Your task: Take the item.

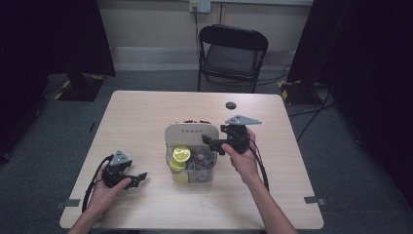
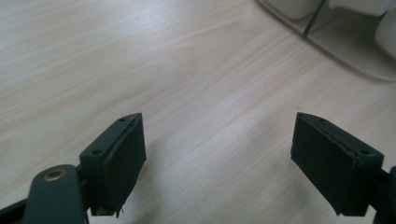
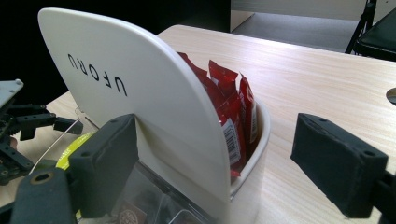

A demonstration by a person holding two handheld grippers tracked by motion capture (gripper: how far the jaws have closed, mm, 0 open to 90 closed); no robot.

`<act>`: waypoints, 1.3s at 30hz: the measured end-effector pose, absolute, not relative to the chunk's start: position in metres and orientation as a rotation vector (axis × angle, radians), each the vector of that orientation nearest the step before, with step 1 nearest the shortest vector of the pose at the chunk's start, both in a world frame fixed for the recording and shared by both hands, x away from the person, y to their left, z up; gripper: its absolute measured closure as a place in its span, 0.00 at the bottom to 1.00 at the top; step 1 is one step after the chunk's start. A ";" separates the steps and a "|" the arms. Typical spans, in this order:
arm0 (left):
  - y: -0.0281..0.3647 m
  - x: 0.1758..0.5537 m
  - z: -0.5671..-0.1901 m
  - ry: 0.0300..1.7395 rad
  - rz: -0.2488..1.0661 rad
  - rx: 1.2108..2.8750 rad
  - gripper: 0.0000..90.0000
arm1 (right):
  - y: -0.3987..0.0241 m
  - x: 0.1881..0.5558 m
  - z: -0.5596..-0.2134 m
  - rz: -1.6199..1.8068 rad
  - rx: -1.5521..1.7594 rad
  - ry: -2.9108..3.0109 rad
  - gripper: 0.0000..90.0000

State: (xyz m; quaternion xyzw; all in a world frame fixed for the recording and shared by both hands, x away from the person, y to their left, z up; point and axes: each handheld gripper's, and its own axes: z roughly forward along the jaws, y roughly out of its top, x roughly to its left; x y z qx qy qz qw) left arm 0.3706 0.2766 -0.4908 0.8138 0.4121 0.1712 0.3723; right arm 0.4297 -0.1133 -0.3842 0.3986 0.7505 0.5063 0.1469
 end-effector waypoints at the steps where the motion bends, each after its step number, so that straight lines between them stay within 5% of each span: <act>1: 0.276 0.370 -0.489 1.050 0.437 2.070 0.20 | -0.113 0.430 -0.385 1.457 1.151 2.161 0.15; 39: 0.235 0.353 -0.403 0.776 0.404 1.917 0.32 | -0.113 0.430 -0.383 1.442 1.134 2.166 0.16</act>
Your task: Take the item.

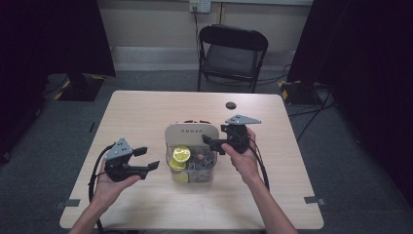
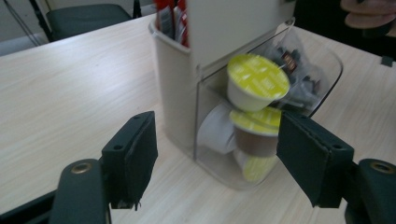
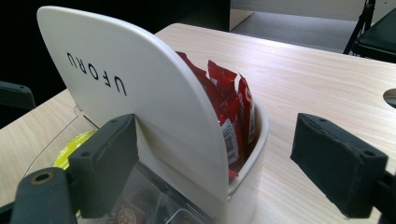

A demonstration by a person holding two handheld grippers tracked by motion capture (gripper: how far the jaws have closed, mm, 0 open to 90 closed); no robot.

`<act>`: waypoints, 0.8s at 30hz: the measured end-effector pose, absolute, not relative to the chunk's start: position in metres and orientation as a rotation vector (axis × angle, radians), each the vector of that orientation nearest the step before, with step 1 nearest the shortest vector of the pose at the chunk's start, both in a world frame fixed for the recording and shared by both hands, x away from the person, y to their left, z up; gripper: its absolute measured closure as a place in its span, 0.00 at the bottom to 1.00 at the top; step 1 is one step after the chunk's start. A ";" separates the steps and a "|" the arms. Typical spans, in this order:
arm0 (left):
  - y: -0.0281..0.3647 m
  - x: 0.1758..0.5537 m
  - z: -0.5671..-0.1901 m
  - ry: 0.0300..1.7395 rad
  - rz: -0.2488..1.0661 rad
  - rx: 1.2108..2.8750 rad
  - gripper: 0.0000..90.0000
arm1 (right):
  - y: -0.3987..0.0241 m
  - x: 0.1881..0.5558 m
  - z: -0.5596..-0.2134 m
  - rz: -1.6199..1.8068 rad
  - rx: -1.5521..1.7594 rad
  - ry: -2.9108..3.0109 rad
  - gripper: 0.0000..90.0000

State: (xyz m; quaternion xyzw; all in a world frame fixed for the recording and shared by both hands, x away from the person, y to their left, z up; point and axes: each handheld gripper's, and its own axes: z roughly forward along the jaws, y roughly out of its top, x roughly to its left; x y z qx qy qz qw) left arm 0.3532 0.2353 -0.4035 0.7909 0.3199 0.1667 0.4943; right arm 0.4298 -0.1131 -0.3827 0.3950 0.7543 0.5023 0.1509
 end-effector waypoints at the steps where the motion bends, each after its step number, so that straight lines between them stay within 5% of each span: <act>1: 0.232 0.354 -0.402 0.761 0.401 1.918 0.33 | -0.113 0.430 -0.383 1.442 1.135 2.166 0.16; 12: 0.195 0.368 -0.399 0.680 0.326 1.883 0.43 | -0.113 0.431 -0.385 1.447 1.142 2.179 0.16; 24: 0.178 0.378 -0.407 0.709 0.325 1.935 0.35 | -0.115 0.430 -0.384 1.457 1.136 2.167 0.16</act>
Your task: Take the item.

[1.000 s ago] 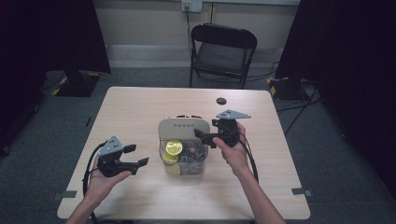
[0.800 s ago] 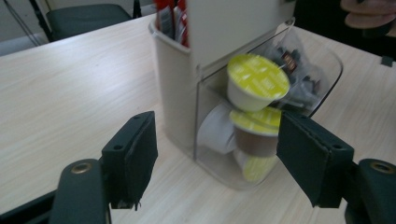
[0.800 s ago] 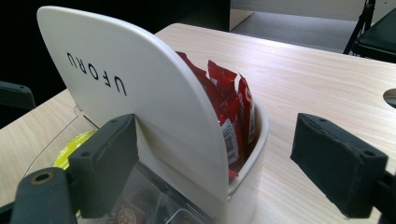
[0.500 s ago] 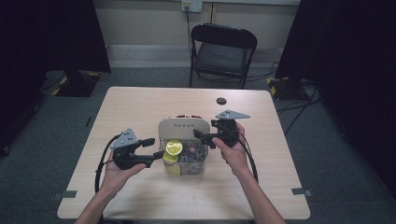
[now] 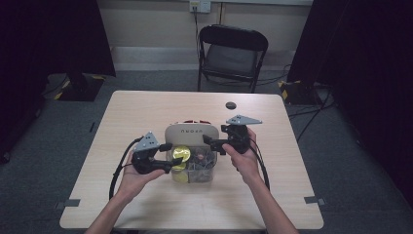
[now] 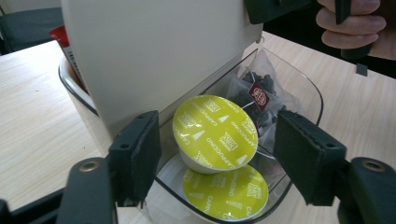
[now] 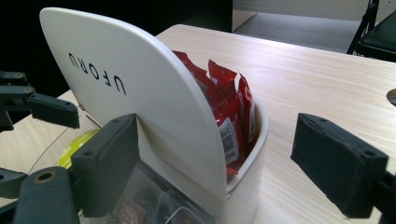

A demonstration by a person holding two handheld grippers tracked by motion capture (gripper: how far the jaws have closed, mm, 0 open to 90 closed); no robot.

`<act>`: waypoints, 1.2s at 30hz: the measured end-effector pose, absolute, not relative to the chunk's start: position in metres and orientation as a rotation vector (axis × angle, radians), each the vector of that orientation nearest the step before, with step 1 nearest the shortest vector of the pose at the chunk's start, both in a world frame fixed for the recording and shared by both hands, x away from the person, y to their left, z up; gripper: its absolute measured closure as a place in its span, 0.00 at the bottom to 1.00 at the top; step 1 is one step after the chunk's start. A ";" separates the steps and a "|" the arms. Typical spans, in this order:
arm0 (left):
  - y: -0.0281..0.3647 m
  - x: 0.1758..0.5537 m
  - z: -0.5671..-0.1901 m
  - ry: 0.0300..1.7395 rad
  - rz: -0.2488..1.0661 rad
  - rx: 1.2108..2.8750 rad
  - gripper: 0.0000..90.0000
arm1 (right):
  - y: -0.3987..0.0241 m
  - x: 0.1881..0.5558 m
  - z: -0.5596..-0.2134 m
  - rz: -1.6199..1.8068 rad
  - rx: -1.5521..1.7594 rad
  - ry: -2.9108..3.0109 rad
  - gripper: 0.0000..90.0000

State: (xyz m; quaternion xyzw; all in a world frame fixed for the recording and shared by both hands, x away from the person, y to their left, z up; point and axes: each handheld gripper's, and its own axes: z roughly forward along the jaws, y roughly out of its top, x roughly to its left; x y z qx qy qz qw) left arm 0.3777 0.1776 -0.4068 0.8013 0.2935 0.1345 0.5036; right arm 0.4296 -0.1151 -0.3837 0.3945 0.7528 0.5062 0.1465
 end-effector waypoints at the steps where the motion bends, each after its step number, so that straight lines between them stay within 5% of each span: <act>1: 0.178 0.379 -0.408 0.703 0.326 1.936 0.35 | -0.115 0.430 -0.384 1.456 1.135 2.168 0.16; 36: 0.156 0.386 -0.420 0.671 0.277 2.018 0.42 | -0.113 0.431 -0.386 1.460 1.136 2.183 0.16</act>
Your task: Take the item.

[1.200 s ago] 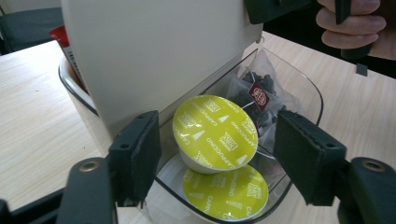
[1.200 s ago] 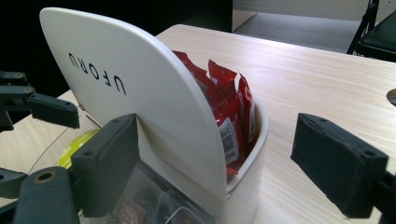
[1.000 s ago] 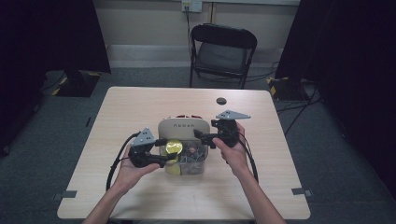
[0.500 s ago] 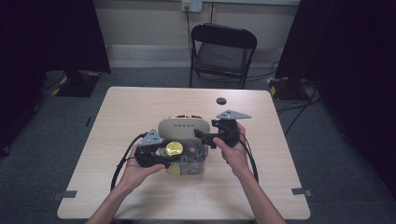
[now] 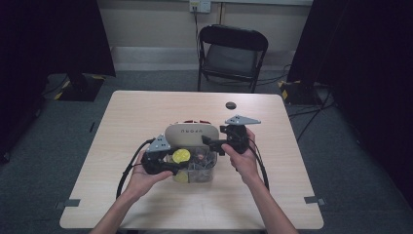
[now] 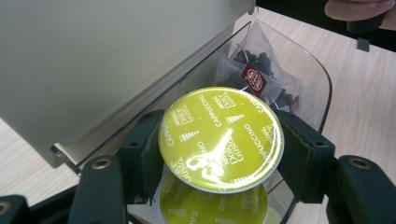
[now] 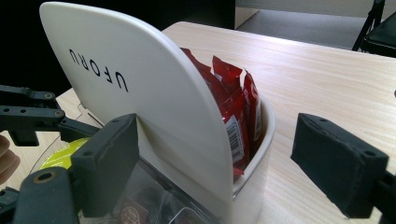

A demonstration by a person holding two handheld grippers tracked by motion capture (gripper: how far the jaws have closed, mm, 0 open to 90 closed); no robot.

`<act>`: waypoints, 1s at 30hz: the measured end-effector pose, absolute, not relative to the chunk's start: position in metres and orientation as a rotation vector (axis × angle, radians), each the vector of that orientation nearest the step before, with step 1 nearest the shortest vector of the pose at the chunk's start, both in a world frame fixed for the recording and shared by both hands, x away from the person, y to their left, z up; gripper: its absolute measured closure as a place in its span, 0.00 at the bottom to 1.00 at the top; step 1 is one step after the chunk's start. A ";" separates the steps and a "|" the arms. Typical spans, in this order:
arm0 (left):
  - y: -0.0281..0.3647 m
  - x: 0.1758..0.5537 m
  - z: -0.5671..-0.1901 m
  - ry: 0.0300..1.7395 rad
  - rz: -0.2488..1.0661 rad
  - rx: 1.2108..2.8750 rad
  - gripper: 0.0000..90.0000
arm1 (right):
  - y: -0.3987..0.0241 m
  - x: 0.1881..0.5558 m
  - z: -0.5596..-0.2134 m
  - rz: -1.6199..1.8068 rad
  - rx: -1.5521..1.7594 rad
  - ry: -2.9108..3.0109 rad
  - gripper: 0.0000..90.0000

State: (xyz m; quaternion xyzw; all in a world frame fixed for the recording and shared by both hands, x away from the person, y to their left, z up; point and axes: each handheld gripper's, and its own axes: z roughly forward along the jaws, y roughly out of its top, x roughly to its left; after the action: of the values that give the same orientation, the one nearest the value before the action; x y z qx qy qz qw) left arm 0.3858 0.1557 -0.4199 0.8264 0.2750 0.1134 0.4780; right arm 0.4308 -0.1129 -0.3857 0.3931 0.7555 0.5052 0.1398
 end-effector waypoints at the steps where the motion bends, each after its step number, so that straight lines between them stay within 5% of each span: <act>1: 0.157 0.386 -0.419 0.675 0.277 2.027 0.42 | -0.113 0.431 -0.386 1.460 1.135 2.184 0.16; 30: 0.177 0.373 -0.401 0.681 0.250 1.945 0.42 | -0.114 0.431 -0.387 1.457 1.141 2.189 0.16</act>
State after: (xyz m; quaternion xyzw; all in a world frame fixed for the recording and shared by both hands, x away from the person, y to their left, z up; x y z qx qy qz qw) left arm 0.3734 0.1775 -0.4012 0.8071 0.2826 0.1035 0.5080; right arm 0.4310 -0.1144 -0.3868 0.3941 0.7565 0.5036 0.1371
